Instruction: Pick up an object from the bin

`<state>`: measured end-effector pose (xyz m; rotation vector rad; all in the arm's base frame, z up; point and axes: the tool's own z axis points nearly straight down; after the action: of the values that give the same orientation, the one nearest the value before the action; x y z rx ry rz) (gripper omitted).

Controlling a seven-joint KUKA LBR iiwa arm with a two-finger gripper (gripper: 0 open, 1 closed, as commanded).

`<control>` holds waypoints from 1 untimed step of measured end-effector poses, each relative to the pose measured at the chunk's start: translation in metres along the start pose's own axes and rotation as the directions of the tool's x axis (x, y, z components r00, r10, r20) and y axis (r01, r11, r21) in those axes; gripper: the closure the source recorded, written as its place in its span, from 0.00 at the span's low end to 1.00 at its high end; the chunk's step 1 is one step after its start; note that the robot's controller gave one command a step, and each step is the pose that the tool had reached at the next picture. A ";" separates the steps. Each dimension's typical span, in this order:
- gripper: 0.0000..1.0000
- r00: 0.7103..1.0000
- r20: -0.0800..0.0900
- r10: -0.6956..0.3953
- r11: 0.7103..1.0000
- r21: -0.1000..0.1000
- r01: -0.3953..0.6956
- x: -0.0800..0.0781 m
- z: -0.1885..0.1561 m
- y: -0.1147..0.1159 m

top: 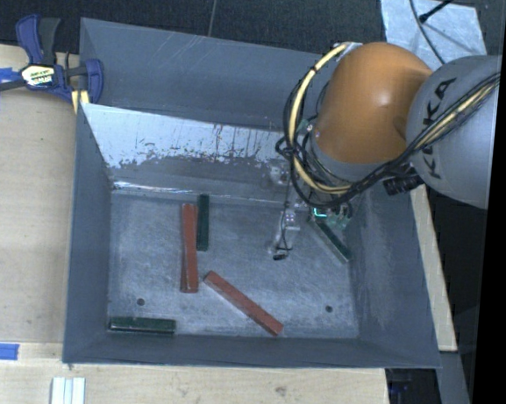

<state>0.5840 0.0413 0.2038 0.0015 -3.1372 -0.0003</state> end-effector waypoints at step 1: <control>0.00 0.990 -0.004 -0.138 0.990 0.000 0.138 0.063 0.135 0.045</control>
Offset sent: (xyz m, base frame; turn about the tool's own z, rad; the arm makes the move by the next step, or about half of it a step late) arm -0.0605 0.0438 -0.1314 -0.1370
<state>0.5207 0.0860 0.0688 0.2188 -3.1258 -0.0009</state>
